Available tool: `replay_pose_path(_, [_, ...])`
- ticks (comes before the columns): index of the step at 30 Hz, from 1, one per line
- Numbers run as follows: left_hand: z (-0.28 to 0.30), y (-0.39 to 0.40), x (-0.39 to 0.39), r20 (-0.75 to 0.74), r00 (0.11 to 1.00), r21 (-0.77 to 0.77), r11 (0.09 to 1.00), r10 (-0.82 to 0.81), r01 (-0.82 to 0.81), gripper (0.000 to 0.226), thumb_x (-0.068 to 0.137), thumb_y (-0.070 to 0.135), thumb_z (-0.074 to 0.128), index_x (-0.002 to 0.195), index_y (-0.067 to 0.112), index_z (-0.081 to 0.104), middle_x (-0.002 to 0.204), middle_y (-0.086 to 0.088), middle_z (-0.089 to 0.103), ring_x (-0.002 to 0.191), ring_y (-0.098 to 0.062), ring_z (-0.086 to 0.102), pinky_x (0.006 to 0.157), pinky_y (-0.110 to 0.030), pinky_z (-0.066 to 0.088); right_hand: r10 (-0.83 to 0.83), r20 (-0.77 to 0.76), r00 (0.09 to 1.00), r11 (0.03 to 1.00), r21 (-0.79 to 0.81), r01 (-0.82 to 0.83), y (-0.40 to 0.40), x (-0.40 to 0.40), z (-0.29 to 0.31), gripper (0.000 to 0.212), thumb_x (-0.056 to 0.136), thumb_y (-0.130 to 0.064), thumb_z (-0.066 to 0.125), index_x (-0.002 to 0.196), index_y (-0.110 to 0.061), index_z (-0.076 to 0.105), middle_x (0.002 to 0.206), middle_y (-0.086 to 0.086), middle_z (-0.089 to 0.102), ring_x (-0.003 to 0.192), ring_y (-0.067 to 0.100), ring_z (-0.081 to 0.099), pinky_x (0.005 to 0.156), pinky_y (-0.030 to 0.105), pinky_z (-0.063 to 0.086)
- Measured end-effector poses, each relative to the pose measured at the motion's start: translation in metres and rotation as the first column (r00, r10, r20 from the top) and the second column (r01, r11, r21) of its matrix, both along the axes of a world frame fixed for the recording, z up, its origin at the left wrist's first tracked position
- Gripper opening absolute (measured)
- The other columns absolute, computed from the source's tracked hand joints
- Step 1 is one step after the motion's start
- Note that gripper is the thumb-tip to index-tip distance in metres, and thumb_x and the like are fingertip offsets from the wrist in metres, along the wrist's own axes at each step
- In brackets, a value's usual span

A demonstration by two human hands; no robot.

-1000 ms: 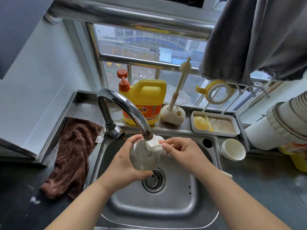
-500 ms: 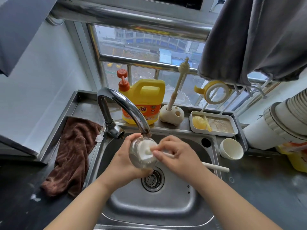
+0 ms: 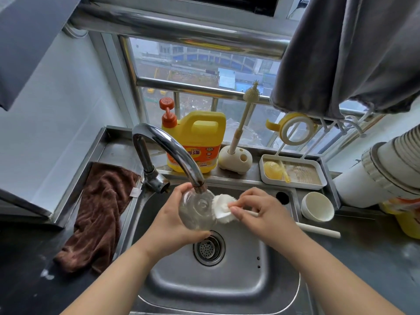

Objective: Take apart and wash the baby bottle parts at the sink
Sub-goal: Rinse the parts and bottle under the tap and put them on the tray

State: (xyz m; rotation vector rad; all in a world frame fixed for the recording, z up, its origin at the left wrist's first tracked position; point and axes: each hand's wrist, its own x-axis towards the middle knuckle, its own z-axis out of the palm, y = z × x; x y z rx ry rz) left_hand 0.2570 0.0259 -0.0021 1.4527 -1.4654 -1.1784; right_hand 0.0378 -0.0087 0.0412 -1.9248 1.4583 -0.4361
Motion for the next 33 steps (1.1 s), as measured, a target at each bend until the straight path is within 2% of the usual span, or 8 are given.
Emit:
replay_pose_path(3, [0.002,0.001,-0.008,-0.026,1.000,0.011,1.000,-0.011,0.011,0.087,0.054,0.014,0.091,0.115,0.047,0.039,0.111,0.017,0.059,0.106,0.005,0.056,0.088,-0.011,0.046,-0.074,0.022,0.997,0.996,-0.050,0.075,-0.010,0.010,0.001,0.010,0.085,-0.043,0.064,0.090,-0.040,0.072,0.092,-0.020,0.057,0.077,-0.003,0.053,0.067,0.027,0.044])
replay_pose_path(8, [-0.003,-0.001,-0.008,-0.115,0.993,0.021,0.999,0.029,-0.027,0.087,0.049,0.019,0.091,0.120,0.040,0.045,0.115,0.008,0.061,0.109,-0.013,0.061,0.094,-0.035,0.051,0.002,0.131,0.991,0.999,-0.041,0.003,0.011,0.022,0.000,0.011,0.086,-0.040,0.064,0.094,-0.039,0.072,0.092,-0.020,0.058,0.079,-0.001,0.054,0.065,0.023,0.043])
replay_pose_path(12, [-0.006,0.005,-0.006,-0.181,0.974,0.074,0.989,0.139,-0.127,0.092,0.044,0.023,0.091,0.114,0.056,0.042,0.115,0.016,0.057,0.106,0.003,0.058,0.091,-0.015,0.046,-0.204,0.173,0.963,0.977,0.092,0.191,0.017,-0.006,-0.017,0.017,0.089,-0.034,0.061,0.096,-0.048,0.067,0.085,-0.031,0.062,0.074,-0.015,0.055,0.070,0.016,0.038])
replay_pose_path(16, [-0.006,0.006,-0.012,-0.232,0.958,0.151,0.979,0.168,-0.135,0.088,0.059,0.001,0.086,0.118,0.048,0.041,0.109,0.019,0.061,0.099,0.008,0.061,0.077,-0.008,0.048,-0.180,0.296,0.938,0.959,0.267,0.100,0.026,0.007,-0.023,0.030,0.094,-0.024,0.056,0.120,-0.039,0.060,0.108,-0.023,0.066,0.099,-0.017,0.056,0.081,0.004,0.041])
replay_pose_path(20, [-0.004,0.001,0.000,-0.126,0.992,0.258,0.965,-0.016,0.048,0.092,0.057,0.025,0.091,0.119,0.054,0.030,0.126,0.017,0.045,0.113,-0.007,0.056,0.095,-0.023,0.046,-0.159,0.265,0.951,0.962,0.259,0.089,0.026,0.014,-0.029,0.031,0.094,-0.030,0.056,0.119,-0.048,0.059,0.114,-0.024,0.065,0.108,-0.012,0.055,0.094,0.015,0.044])
replay_pose_path(28, [0.003,-0.003,0.010,0.002,0.998,0.284,0.957,-0.066,0.063,0.073,0.051,0.047,0.075,0.113,0.053,0.037,0.131,0.009,0.041,0.107,-0.007,0.054,0.061,-0.022,0.054,-0.095,0.246,0.965,0.987,0.148,0.059,0.028,0.030,-0.032,0.030,0.085,-0.055,0.047,0.103,-0.079,0.042,0.105,-0.025,0.065,0.104,-0.001,0.059,0.094,0.036,0.049])
replay_pose_path(30, [0.002,0.000,0.011,0.018,0.999,0.269,0.962,-0.048,0.042,0.077,0.050,0.051,0.072,0.114,0.060,0.031,0.133,0.012,0.036,0.111,-0.003,0.049,0.068,-0.024,0.053,-0.058,0.233,0.971,0.994,0.107,0.034,0.031,0.031,-0.027,0.033,0.090,-0.050,0.047,0.106,-0.079,0.041,0.096,-0.024,0.061,0.096,0.001,0.058,0.087,0.032,0.049])
replay_pose_path(33, [0.002,0.000,0.014,-0.006,1.000,0.221,0.975,0.006,-0.004,0.077,0.051,0.047,0.075,0.107,0.075,0.030,0.133,0.011,0.031,0.120,-0.001,0.041,0.102,-0.030,0.042,0.033,0.106,0.994,0.997,0.065,-0.040,0.035,0.023,-0.023,0.026,0.092,-0.046,0.049,0.112,-0.062,0.054,0.100,-0.023,0.059,0.095,0.000,0.058,0.080,0.027,0.048])
